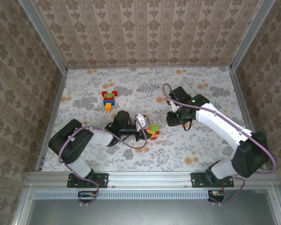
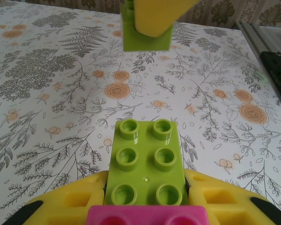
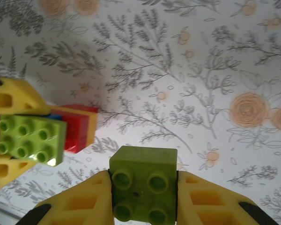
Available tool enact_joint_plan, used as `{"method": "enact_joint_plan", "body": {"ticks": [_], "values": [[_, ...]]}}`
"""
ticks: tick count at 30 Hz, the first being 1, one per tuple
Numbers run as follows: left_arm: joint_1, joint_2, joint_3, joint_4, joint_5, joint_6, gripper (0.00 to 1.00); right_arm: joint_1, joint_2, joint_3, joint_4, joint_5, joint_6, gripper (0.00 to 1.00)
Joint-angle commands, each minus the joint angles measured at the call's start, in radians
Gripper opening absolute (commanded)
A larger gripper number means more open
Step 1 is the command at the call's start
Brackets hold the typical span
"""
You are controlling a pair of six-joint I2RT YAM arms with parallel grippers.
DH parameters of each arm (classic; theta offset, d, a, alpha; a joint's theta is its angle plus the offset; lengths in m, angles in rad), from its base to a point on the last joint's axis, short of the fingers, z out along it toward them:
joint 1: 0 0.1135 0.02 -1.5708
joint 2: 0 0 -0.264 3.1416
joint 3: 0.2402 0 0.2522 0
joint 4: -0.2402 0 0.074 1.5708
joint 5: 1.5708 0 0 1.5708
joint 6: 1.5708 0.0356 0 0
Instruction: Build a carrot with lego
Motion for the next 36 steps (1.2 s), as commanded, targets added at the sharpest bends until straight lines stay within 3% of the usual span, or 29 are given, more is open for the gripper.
{"method": "enact_joint_plan", "body": {"ticks": [1, 13, 36], "values": [[0.005, 0.026, -0.010, 0.026, -0.006, 0.024, 0.33, 0.033, 0.014, 0.040, -0.030, 0.015, 0.059, 0.20], [-0.016, 0.040, -0.027, 0.007, -0.092, 0.068, 0.32, 0.098, 0.095, 0.112, -0.027, 0.015, 0.152, 0.20], [-0.017, 0.053, -0.039, 0.012, -0.105, 0.081, 0.30, 0.153, 0.120, 0.061, 0.072, 0.006, 0.237, 0.19]]}}
